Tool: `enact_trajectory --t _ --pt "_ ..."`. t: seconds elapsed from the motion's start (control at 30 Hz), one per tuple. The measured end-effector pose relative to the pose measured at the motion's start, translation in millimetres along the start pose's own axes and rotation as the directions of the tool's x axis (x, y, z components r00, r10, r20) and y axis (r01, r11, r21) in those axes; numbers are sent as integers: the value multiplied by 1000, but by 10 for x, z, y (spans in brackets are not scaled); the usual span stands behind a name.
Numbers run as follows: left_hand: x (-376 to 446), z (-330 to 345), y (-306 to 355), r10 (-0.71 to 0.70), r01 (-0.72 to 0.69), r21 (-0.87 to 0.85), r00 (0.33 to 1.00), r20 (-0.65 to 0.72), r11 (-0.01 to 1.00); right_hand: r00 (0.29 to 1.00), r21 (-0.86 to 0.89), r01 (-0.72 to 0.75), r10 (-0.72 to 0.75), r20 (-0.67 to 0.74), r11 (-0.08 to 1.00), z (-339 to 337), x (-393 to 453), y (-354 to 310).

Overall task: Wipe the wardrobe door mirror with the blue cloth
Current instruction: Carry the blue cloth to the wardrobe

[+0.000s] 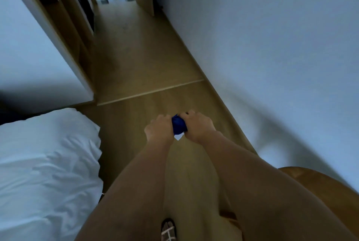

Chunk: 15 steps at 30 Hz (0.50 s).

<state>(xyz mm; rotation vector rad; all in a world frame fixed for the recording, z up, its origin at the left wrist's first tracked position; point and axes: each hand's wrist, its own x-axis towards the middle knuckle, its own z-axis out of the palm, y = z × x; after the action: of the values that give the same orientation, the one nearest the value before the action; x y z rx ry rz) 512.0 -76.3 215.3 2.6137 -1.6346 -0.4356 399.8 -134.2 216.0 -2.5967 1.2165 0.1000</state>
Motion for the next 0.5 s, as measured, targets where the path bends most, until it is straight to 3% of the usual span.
enact_trajectory --t 0.5 --pt "1388 -362 -842 -62 62 6 997 -46 998 994 -22 109 -109 -2 994 -118 1695 -454"
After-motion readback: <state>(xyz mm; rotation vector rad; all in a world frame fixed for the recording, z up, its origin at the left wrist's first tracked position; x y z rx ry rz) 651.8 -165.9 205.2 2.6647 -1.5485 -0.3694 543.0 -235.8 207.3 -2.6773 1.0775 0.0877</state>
